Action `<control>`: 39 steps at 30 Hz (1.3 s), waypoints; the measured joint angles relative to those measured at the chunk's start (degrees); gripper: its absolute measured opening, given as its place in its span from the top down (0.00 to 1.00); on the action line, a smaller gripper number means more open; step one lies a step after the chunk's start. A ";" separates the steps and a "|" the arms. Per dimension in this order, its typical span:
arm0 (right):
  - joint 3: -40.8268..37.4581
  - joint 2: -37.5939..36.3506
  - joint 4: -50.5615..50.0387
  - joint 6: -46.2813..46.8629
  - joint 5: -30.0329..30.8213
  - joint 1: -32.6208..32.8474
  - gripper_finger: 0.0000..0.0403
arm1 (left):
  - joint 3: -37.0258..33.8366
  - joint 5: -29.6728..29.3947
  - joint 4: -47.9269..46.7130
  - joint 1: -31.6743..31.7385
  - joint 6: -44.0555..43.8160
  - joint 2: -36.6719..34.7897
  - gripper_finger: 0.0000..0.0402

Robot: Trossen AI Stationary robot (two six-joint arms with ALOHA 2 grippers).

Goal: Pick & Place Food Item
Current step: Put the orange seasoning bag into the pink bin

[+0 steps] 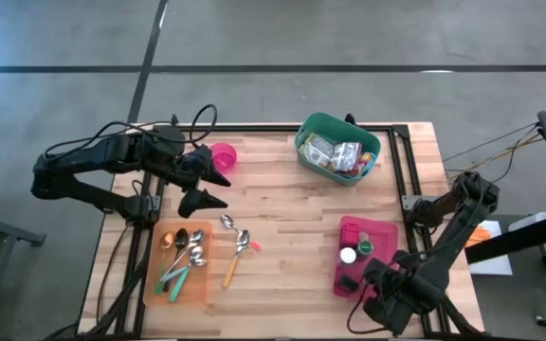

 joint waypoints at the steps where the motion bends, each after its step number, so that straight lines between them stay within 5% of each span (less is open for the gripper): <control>1: 0.02 -0.09 -0.09 1.18 0.41 0.00 0.98 | 0.00 -0.02 0.00 0.00 0.00 0.00 0.15; 17: -0.76 -0.09 -0.34 19.25 11.57 1.22 0.98 | 0.00 0.05 0.00 0.00 -1.55 0.00 0.15; 30: -0.89 -0.09 3.06 8.82 8.27 2.47 0.97 | 0.00 0.00 0.02 0.00 -2.19 0.00 0.15; 34: -0.92 -0.09 7.22 4.03 7.90 2.47 0.89 | 0.00 -0.08 0.02 0.00 -2.83 0.00 0.15; 39: -0.92 0.69 9.00 1.18 8.71 2.47 0.66 | 0.00 -0.06 0.02 0.00 -2.84 -0.02 0.15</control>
